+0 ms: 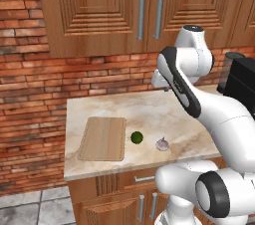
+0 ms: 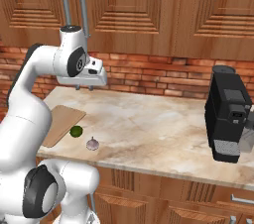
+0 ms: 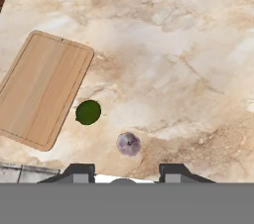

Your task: Open the cabinet. Place the bowl and condiment on the counter. Then place the lime and garlic on the cutting board.

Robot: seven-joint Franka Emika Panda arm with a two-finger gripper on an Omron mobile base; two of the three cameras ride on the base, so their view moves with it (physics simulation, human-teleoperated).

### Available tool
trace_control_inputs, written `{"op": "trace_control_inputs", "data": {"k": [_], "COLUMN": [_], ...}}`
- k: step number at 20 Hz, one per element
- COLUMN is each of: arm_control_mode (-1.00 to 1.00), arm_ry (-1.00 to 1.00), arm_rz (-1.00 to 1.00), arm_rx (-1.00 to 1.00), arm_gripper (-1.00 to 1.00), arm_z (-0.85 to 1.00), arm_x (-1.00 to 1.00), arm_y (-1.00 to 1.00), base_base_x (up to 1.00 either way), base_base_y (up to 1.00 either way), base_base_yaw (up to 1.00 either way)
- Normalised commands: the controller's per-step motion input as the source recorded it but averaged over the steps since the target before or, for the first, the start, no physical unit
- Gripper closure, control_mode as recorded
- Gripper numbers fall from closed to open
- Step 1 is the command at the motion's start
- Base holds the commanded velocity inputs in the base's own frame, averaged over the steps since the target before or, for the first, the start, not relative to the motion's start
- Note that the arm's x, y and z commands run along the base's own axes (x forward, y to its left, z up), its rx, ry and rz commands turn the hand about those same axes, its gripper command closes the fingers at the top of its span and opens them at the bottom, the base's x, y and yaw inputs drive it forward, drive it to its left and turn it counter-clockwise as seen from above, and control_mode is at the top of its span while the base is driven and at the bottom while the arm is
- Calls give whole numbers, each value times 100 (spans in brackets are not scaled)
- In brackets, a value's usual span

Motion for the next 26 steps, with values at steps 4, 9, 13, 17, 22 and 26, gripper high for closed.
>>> {"op": "trace_control_inputs", "data": {"k": [4, 9, 13, 17, 22, 26], "arm_control_mode": [-100, -100, -100, -100, -100, -100], "arm_ry": [-3, -29, -36, -37, -10, -5], "arm_rz": [0, 3, 5, 0, -1, -5], "arm_rx": [-5, -3, -1, 0, 4, 6], "arm_gripper": [-100, -100, -100, -100, -100, -100], "arm_z": [3, 12, 31, 66, 61, 47], "arm_x": [2, -5, -1, 0, 0, 1], "arm_y": [11, 1, 0, 0, 0, 0], "base_base_x": [0, 0, 0, 0, 0, 0], "base_base_y": [0, 0, 0, 0, 0, 0], "base_base_yaw": [0, 0, 0, 0, 0, 0]}}
